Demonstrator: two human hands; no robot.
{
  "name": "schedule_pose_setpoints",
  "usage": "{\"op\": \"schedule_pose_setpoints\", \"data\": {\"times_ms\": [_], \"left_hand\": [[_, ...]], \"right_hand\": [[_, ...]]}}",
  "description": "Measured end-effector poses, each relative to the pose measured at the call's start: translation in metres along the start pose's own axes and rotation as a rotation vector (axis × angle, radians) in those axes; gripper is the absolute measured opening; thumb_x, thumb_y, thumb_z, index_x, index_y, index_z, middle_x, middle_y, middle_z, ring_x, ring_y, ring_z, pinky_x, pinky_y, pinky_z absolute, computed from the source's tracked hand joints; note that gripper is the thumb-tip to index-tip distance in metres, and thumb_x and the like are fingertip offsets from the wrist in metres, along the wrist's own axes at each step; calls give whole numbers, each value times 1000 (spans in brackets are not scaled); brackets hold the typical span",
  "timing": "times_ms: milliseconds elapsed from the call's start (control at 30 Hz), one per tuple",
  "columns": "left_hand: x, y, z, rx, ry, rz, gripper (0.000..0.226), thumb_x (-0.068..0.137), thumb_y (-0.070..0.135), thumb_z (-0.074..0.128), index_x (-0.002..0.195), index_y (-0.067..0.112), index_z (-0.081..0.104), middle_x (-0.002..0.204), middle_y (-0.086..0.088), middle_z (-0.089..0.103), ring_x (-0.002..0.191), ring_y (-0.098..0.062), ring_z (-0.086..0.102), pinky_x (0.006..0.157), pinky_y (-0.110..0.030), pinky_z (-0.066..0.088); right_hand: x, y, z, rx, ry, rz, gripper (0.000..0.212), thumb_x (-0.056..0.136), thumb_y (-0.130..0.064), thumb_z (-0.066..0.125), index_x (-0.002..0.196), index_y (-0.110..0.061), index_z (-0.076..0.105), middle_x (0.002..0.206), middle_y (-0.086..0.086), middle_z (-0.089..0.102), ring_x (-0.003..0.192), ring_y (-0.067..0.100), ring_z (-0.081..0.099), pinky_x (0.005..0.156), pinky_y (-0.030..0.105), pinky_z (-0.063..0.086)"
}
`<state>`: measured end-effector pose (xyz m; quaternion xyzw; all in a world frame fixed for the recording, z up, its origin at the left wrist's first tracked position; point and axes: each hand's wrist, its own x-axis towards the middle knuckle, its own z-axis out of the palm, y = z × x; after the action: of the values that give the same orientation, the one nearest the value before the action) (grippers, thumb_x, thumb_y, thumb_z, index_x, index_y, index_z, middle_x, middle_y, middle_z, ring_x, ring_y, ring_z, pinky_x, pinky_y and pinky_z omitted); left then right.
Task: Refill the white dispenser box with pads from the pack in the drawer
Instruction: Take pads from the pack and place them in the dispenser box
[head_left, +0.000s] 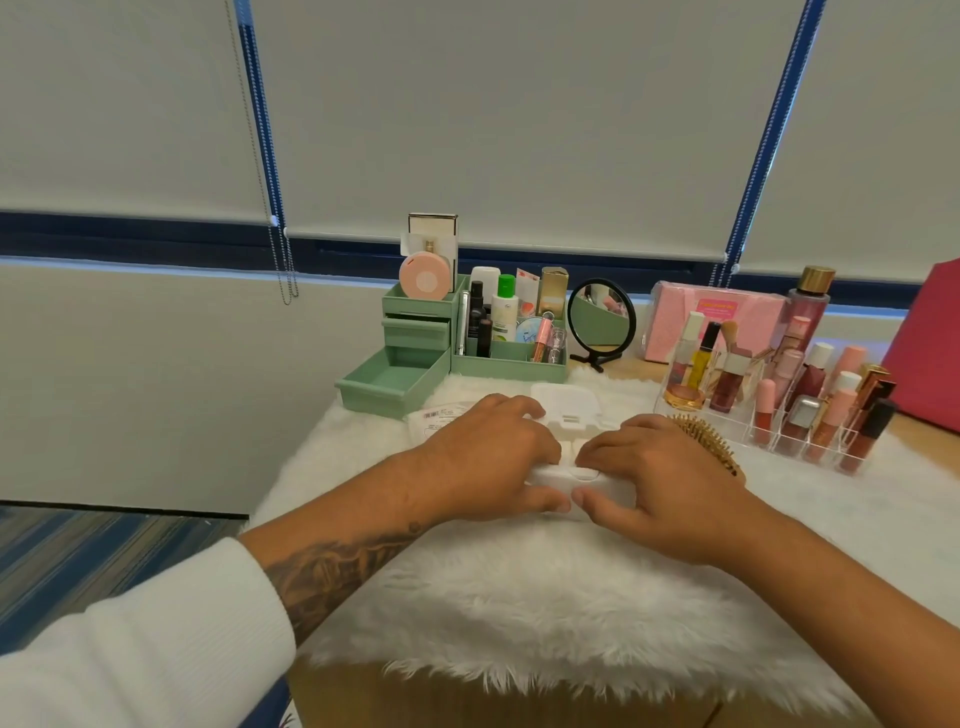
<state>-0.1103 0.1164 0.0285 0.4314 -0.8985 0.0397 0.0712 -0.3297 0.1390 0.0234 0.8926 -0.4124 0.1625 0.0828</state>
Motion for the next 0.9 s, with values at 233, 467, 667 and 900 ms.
{"op": "schedule_pose_setpoints", "data": {"times_ms": [233, 467, 667, 900], "left_hand": [[-27, -3, 1, -94, 119, 14, 61, 91, 61, 57, 143, 30, 50, 155, 10, 42, 145, -11, 26, 118, -35, 25], [-82, -40, 15, -265, 208, -193, 61, 84, 58, 50, 137, 29, 52, 138, 14, 48, 128, -5, 40, 107, -30, 40], [-78, -41, 31, -444, 436, -312, 19, 98, 22, 57, 108, 30, 72, 101, 15, 66, 96, -5, 56, 82, -30, 50], [-79, -41, 37, -469, 487, -344, 41, 91, 20, 66, 130, 29, 62, 128, 18, 58, 129, -2, 46, 104, -21, 40]], "right_hand": [[-6, -1, 6, 96, 96, 43, 40, 89, -56, 54, 117, -30, 62, 117, -17, 60, 106, 5, 54, 92, 27, 41], [12, -23, 7, 204, 201, 51, 35, 91, -51, 54, 119, -30, 56, 124, -14, 54, 118, 8, 48, 98, 31, 40], [41, -61, 13, 249, 84, -86, 13, 90, -39, 59, 100, -36, 67, 137, -12, 49, 125, 11, 43, 101, 35, 38], [61, -72, 31, 53, 91, -45, 20, 92, -33, 56, 98, -28, 74, 92, -8, 71, 82, 17, 63, 85, 37, 44]]}}
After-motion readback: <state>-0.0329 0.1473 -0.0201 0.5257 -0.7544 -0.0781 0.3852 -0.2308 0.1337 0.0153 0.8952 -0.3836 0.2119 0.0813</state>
